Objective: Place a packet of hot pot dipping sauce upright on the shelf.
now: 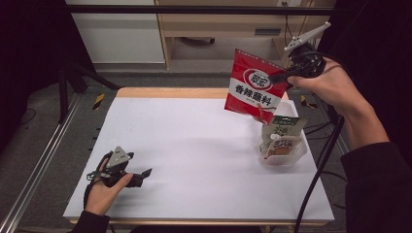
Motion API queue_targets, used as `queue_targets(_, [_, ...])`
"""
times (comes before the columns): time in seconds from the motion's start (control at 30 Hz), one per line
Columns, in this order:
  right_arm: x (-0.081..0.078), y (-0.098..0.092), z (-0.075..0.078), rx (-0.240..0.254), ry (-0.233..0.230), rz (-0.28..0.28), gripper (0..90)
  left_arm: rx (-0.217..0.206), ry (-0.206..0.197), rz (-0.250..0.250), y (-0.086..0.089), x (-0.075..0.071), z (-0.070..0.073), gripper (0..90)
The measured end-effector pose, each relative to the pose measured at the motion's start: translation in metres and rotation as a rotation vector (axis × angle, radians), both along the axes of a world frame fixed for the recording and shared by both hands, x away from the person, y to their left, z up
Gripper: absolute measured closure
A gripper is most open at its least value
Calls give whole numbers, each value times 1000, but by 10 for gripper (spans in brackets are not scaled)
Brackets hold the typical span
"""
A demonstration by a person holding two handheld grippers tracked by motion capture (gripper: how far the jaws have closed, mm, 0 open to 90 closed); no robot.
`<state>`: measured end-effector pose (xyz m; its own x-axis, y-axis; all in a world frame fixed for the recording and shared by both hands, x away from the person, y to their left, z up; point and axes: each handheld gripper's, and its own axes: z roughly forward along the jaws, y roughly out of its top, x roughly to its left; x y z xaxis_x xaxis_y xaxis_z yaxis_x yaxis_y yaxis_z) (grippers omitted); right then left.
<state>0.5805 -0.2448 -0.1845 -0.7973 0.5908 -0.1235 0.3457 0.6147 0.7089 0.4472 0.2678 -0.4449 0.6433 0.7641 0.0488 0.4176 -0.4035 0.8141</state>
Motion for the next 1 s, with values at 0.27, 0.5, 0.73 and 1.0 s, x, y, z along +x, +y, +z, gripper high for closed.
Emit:
queue_targets(0.27, [8, -5, 7, 32, -37, -62, 899, -1, 4, -2, 0, 0, 0, 85])
queue_targets(0.5, [16, -26, -1, 56, -31, -99, 899, -1, 8, -2, 0, 0, -1, 85])
queue_targets(0.73, [22, -13, 0, 84, -24, -59, 900, 4, 13, -2, -1, 1, -2, 85])
queue_targets(1.0, [32, 10, -7, 54, -17, -31, 899, 0, 13, 2, 1, 1, -1, 85])
